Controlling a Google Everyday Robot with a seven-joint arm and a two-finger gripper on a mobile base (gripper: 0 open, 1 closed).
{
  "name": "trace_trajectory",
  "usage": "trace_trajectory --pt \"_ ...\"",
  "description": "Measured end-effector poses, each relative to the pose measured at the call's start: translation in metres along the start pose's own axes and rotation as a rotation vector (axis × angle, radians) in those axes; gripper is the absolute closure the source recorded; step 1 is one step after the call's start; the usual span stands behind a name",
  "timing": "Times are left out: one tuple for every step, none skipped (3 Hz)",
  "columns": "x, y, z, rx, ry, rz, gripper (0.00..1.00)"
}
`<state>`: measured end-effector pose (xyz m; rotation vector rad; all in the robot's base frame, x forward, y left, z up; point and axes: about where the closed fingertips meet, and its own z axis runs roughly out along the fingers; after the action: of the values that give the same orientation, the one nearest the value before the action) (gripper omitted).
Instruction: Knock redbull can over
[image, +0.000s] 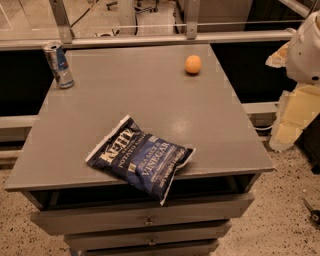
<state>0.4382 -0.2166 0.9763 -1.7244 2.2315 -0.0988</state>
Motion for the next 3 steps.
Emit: trace_trajectory --pt "0.000 0.000 0.000 0.000 0.000 0.000 0.00" --pt "-0.010 -0.016 0.015 -0.001 -0.074 0.010 0.00" --pt "-0.052 -0.050 0.054 -0.020 -0.237 0.007 0.00"
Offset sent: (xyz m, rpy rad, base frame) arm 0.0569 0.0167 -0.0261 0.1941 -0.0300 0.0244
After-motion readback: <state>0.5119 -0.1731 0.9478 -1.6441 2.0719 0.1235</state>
